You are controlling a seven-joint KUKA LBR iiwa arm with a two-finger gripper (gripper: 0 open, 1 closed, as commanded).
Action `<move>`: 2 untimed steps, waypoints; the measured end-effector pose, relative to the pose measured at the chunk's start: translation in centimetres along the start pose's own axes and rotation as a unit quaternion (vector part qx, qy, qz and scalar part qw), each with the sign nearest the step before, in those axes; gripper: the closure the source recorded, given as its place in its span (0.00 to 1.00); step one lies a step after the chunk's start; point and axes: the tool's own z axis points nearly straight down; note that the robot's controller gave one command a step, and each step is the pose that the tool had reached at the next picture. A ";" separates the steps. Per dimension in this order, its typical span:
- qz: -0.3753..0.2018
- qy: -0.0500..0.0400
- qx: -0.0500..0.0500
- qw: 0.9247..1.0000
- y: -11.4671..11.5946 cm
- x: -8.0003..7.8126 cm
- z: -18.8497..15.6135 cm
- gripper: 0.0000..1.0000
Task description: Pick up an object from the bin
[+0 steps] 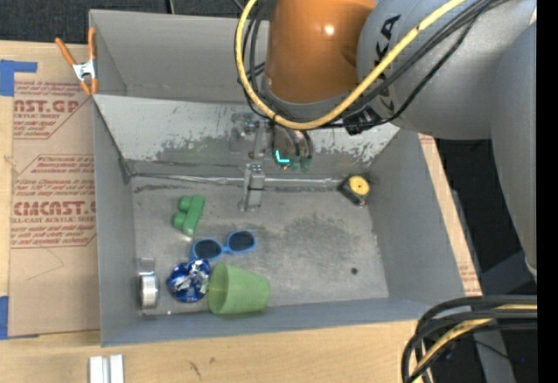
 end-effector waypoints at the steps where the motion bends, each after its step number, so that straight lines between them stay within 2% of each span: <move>1: 0.003 -0.001 0.000 1.000 2.8 1.7 15.2 0.00; 2: -0.043 -0.009 -0.001 0.999 4.9 7.9 16.0 0.00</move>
Offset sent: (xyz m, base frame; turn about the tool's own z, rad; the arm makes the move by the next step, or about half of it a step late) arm -0.0166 0.0269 -0.1468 0.0070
